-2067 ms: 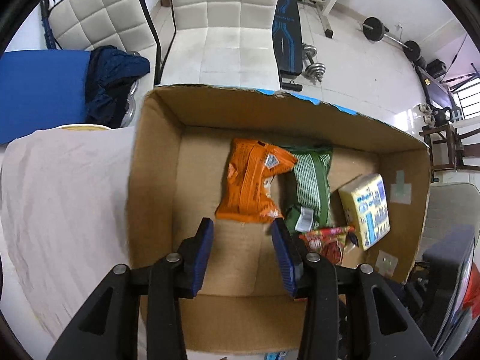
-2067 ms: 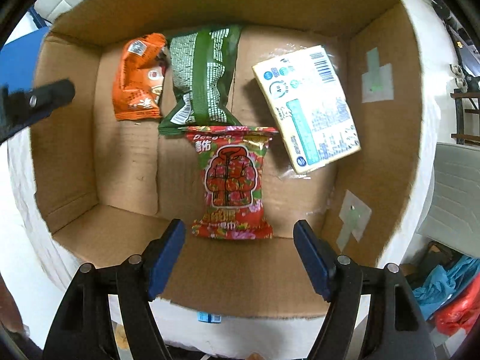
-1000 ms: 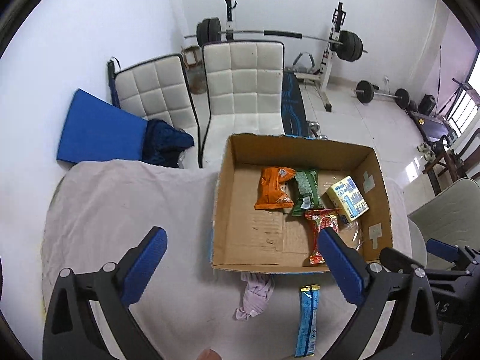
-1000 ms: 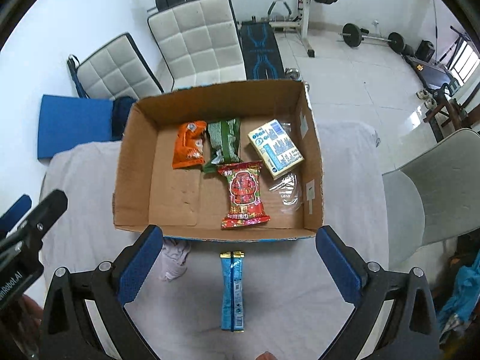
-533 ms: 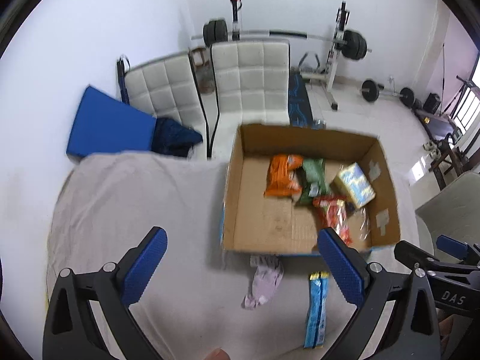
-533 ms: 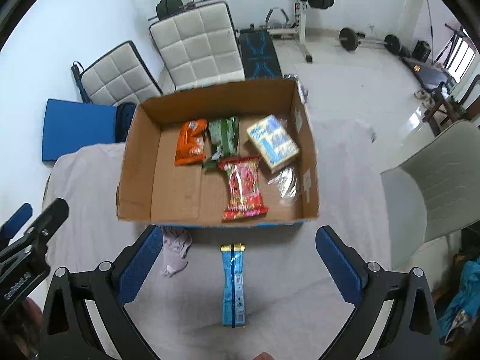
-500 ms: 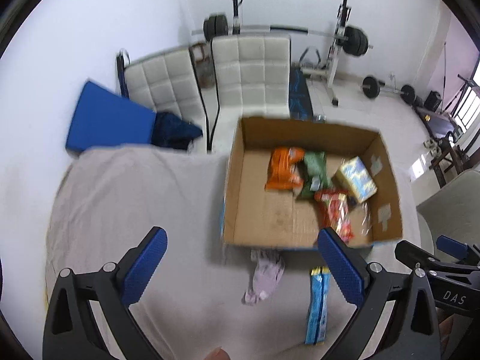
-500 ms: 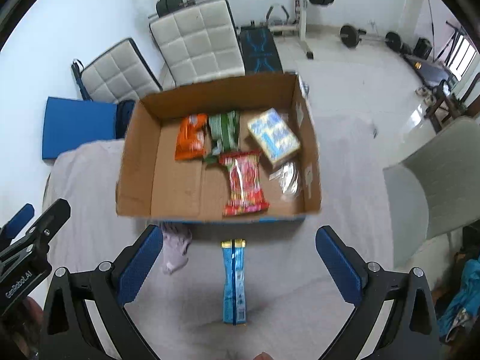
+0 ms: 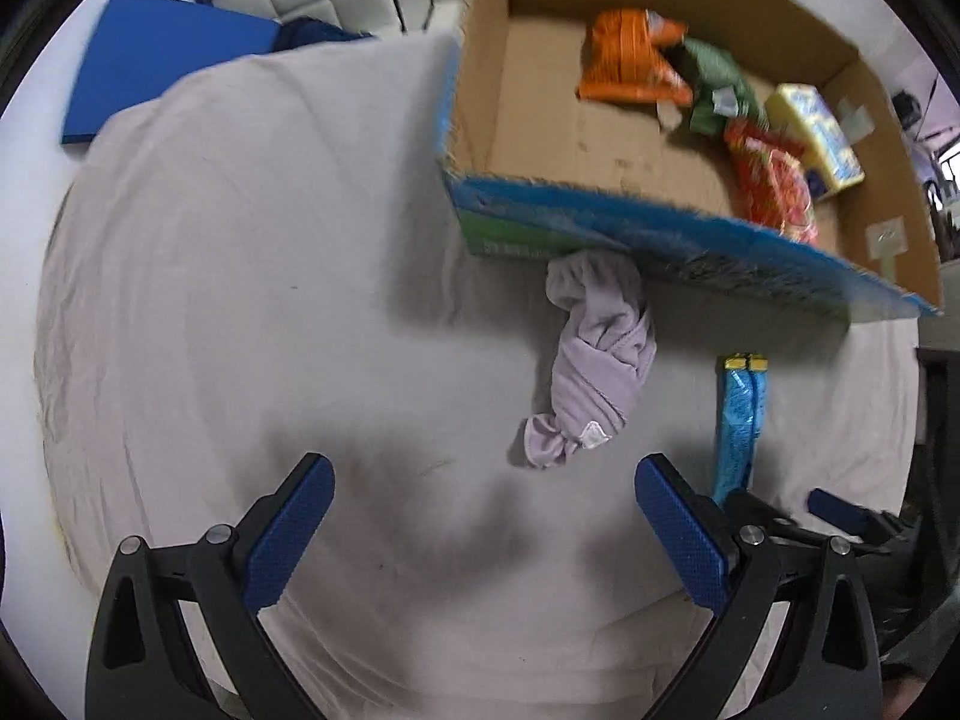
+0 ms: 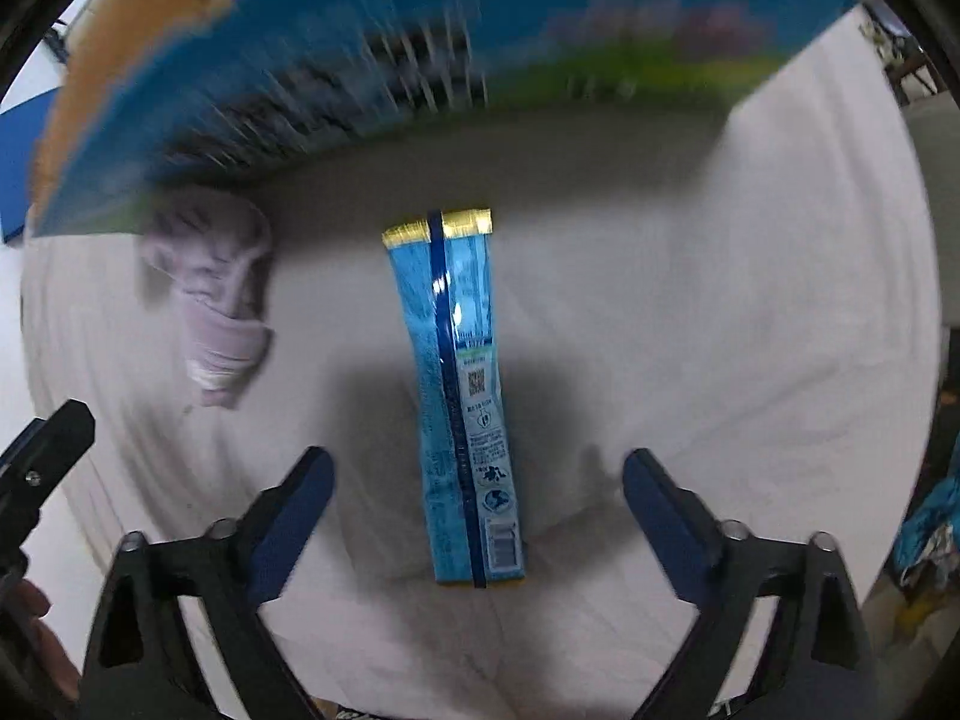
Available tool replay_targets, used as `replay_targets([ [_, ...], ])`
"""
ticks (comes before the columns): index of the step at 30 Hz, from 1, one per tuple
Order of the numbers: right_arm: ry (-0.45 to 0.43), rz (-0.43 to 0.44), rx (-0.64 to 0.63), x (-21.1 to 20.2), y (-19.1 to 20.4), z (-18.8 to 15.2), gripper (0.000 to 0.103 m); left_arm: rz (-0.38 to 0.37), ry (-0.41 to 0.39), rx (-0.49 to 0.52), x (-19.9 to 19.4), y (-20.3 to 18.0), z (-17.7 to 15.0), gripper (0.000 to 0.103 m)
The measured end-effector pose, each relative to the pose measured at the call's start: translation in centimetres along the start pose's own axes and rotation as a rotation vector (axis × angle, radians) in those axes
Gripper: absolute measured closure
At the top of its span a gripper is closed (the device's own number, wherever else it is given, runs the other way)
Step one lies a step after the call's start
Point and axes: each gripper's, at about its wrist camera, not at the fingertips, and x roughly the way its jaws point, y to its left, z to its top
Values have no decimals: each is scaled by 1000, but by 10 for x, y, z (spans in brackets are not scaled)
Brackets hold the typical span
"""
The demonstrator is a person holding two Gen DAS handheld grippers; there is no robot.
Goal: Organize soft objects
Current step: 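Grasp the blue stick packet with the right gripper while the left grasps the lilac sock, then carry the packet and sock into the box and open both grippers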
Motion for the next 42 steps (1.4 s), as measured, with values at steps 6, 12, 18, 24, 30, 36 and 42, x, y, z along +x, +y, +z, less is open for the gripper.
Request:
replay_targets([
  [6,4,-51,-2,25,4,-1,66,-10,54,58,29,-22,17,0],
  [12,32,-38,28,22,-12,-4,73,-34,138,101,66,-48,37,0],
  [18,36,-59,34,13,-26,-2,73,-75,188,112,86,-65,40,62],
  [24,35,-43,21,3,-23,4,74,-74,172,95,82,-67,17,65],
  [30,26,-13,-21,-11,-14,1,77,-88,135,54,60,-58,-21,66],
  [36,23,29,-50,-29,-18,-6,78,-120,71,32,21,-66,-53,66],
  [42,-1,103,-60,-63,-25,-17,79,-176,3,35,-28,-74,-66,66],
])
